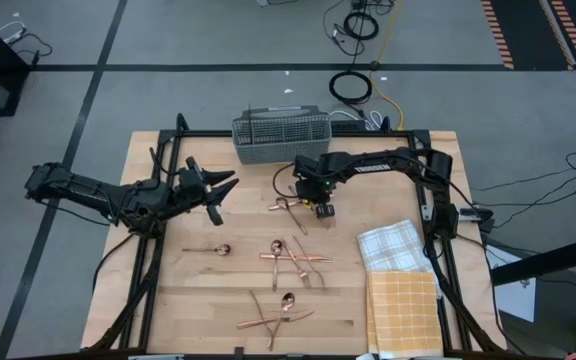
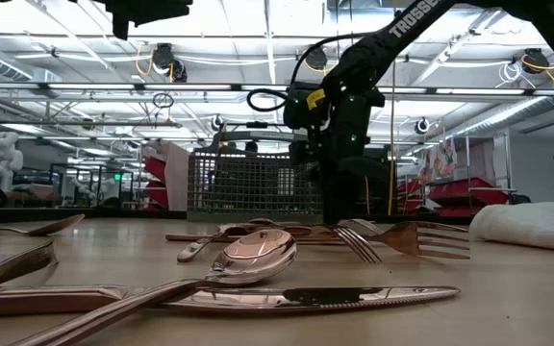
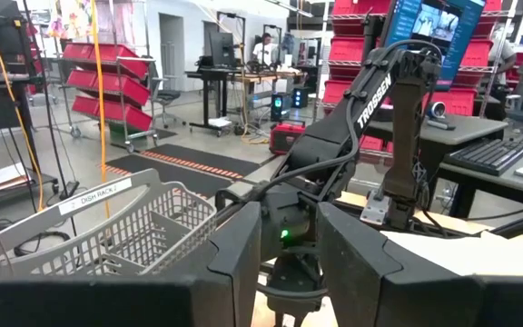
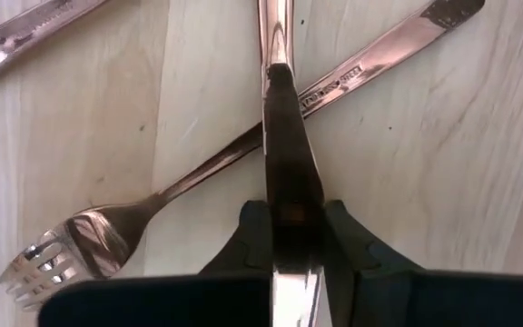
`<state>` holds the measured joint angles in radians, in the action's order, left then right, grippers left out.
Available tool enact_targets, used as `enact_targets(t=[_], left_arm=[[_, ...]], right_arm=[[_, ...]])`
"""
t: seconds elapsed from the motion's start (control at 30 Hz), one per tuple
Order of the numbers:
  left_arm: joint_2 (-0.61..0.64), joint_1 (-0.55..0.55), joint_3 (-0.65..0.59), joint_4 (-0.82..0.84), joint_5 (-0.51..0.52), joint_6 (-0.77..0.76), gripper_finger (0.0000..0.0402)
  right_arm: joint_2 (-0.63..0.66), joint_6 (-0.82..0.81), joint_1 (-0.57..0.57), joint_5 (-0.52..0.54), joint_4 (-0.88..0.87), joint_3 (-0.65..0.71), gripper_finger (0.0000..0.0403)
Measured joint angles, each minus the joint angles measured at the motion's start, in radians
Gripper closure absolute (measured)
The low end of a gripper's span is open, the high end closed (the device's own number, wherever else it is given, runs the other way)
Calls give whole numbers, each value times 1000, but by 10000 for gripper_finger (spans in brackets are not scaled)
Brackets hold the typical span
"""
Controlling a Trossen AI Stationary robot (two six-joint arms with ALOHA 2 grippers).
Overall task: Sort silverware
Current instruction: Put the top bronze knife into the gray silverware rack
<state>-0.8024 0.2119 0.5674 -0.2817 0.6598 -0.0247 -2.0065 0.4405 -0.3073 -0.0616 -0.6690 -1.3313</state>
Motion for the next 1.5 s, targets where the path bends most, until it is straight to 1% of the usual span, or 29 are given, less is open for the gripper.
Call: enact_targets(t=[0.27, 0.37, 0.5, 0.57, 0.7, 0.97, 1.2, 1.5], left_arm=[[0, 0, 0, -1, 0, 0, 288], [0, 0, 0, -1, 0, 0, 288], [0, 0, 0, -1, 0, 1, 288], [0, 0, 0, -1, 0, 2, 288], [0, 0, 0, 0, 0, 3, 288], [0, 0, 0, 0, 0, 3, 288], [0, 0, 0, 1, 0, 3, 288], [0, 0, 0, 2, 0, 3, 288]], right_arm=[[16, -37, 5, 3, -14, 1, 382], [17, -36, 14, 44, -15, 1, 382], [18, -39, 18, 43, -18, 1, 382], [19, -40, 22, 67, -18, 0, 382], [40, -36, 34, 115, -25, -1, 382], [112, -67, 34, 125, -20, -2, 382], [131, -87, 34, 188, -45, -3, 382], [131, -107, 34, 332, -59, -3, 382]])
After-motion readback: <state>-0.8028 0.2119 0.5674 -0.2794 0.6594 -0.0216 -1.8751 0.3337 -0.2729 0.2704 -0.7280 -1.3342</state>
